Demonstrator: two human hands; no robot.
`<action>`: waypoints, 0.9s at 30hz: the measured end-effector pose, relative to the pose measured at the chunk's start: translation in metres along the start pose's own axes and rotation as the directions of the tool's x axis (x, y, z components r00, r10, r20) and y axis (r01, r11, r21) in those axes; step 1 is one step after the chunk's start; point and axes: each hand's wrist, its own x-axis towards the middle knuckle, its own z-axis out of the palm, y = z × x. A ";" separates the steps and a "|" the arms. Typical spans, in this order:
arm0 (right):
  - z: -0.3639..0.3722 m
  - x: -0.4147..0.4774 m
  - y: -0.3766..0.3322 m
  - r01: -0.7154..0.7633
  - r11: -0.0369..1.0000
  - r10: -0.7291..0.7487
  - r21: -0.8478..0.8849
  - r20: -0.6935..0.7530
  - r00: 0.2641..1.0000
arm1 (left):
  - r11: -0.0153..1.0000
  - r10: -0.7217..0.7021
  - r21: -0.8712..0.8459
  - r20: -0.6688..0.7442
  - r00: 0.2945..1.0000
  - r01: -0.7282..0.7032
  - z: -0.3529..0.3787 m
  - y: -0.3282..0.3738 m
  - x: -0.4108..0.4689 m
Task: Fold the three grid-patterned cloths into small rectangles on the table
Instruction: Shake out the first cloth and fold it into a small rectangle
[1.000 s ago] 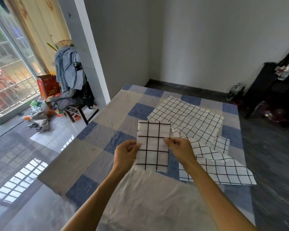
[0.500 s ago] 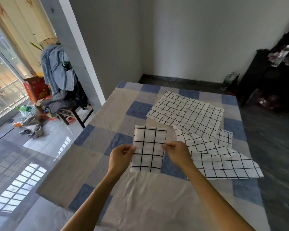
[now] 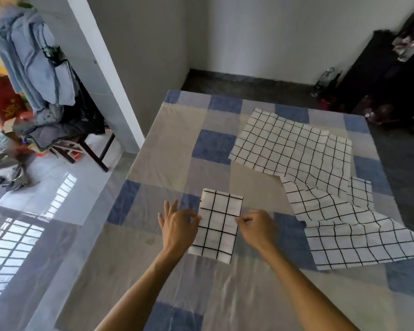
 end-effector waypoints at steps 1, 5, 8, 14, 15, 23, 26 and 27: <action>0.005 0.002 -0.004 -0.015 0.999 0.015 -0.048 -0.010 1.000 | 1.000 0.011 0.000 0.009 1.000 -0.011 0.001 -0.004 0.007; 0.036 0.026 -0.010 -0.063 0.987 0.063 -0.145 -0.006 0.998 | 1.000 0.002 0.018 0.091 0.996 -0.004 0.014 -0.026 0.041; 0.048 0.041 -0.023 -0.072 0.975 0.082 -0.212 0.039 0.996 | 0.999 -0.023 0.039 0.091 0.996 0.019 0.023 -0.037 0.062; 0.072 0.081 -0.035 -0.039 0.959 0.063 -0.280 0.078 0.995 | 0.997 -0.044 0.073 0.109 0.993 0.036 0.030 -0.054 0.101; 0.075 0.085 -0.036 -0.039 0.960 0.061 -0.277 0.070 0.996 | 0.997 -0.036 0.078 0.102 0.994 0.028 0.031 -0.055 0.107; 0.093 0.117 -0.033 -0.039 0.978 0.036 -0.207 -0.016 0.999 | 0.997 -0.032 0.069 0.053 0.998 0.028 0.047 -0.055 0.142; 0.095 0.127 -0.029 -0.032 0.980 0.028 -0.195 -0.021 0.999 | 0.998 -0.043 0.056 0.010 0.999 0.043 0.057 -0.059 0.144; 0.097 0.130 -0.028 -0.031 0.981 0.028 -0.190 -0.021 0.999 | 0.998 -0.035 0.055 -0.017 0.999 0.036 0.060 -0.061 0.144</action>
